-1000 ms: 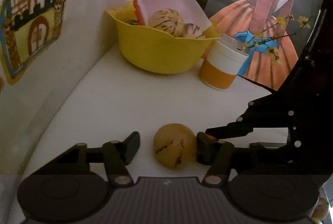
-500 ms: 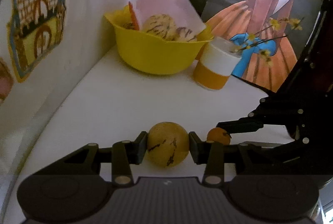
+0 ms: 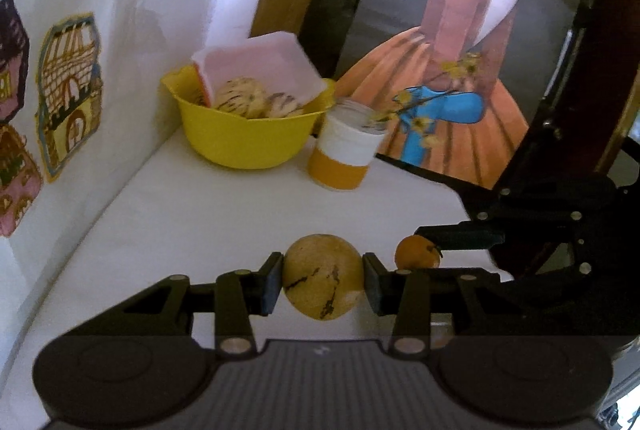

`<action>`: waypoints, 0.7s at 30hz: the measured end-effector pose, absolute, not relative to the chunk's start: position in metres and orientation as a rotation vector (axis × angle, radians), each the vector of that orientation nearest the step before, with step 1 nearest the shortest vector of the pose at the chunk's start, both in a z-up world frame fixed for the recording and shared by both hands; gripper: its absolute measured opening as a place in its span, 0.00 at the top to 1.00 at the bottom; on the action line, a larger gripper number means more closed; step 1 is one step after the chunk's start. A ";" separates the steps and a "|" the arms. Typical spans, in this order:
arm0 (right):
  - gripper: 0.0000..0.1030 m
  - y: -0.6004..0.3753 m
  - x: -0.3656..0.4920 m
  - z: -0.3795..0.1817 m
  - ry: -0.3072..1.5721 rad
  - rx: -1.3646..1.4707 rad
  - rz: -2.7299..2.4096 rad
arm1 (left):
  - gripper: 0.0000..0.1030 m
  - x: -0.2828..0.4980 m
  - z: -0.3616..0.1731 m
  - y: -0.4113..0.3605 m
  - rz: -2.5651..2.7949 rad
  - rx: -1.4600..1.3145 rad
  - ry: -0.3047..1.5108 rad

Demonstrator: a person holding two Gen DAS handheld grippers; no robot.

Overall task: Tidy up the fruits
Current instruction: 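Carry the potato and tangerine over the metal tray and lower them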

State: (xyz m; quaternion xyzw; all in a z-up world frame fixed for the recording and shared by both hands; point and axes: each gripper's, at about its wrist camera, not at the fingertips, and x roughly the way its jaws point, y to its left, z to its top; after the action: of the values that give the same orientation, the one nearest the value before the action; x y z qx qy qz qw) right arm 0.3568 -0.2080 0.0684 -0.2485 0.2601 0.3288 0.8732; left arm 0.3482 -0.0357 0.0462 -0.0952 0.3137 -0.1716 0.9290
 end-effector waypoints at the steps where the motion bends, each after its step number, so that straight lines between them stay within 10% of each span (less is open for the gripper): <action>1: 0.71 -0.211 0.351 0.071 0.539 -0.516 0.680 | 0.55 0.342 0.049 -0.040 -0.360 -0.192 0.635; 21: 0.71 -0.288 0.251 0.066 0.571 -0.453 0.542 | 0.56 0.262 0.042 -0.105 -0.525 -0.272 0.655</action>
State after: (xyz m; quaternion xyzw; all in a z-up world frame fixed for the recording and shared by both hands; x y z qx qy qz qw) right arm 0.2513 -0.2884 0.0660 -0.2189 0.2757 0.2619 0.8986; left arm 0.2619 -0.1045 0.0421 -0.1314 0.3170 -0.2539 0.9043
